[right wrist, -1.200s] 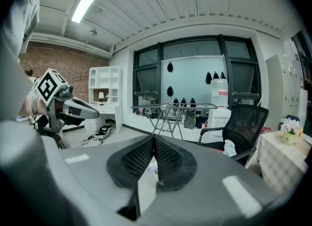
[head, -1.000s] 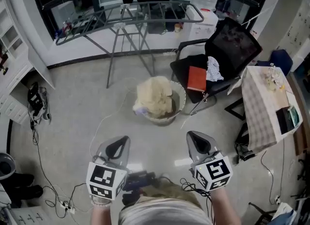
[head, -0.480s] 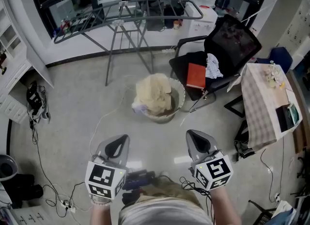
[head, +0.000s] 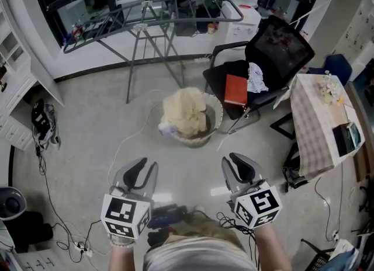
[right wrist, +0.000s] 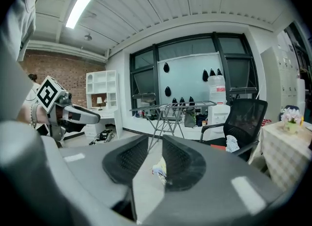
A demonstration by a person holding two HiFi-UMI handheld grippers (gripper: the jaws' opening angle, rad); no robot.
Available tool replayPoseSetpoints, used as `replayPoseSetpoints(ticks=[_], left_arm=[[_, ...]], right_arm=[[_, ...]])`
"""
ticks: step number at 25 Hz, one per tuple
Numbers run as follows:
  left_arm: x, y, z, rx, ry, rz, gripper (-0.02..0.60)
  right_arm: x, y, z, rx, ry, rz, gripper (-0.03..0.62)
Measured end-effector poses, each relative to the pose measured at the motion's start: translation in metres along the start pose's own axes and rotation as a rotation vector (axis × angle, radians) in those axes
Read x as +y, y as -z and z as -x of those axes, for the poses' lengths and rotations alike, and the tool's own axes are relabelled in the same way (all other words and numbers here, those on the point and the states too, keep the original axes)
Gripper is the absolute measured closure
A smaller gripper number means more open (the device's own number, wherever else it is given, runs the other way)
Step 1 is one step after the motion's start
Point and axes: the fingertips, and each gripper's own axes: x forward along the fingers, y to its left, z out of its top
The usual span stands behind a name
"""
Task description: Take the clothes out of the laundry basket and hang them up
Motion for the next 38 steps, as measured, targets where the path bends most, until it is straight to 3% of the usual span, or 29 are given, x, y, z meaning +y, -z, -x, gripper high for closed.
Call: replayPoseSetpoints(ticks=[1,3,24,38], left_arm=[[0.000,-0.001,0.000,-0.004,0.005,0.005,0.452],[0.001,-0.002,0.000,-0.008,0.011,0.002,0.445],[0.028,0.012,0.030,0.009,-0.003,-0.032,0.466],[0.099,0.003,-0.010,0.068,-0.045,-0.081,0.466]], right_arm=[[0.001,-0.001,-0.001,-0.006,-0.006,-0.008,0.491],[0.003,-0.001,-0.002,-0.014,-0.011,-0.014,0.448],[0.029,0.003,-0.002,-0.018,0.034,0.006,0.447],[0.009,-0.004,-0.083,0.008,-0.010,0.022,0.447]])
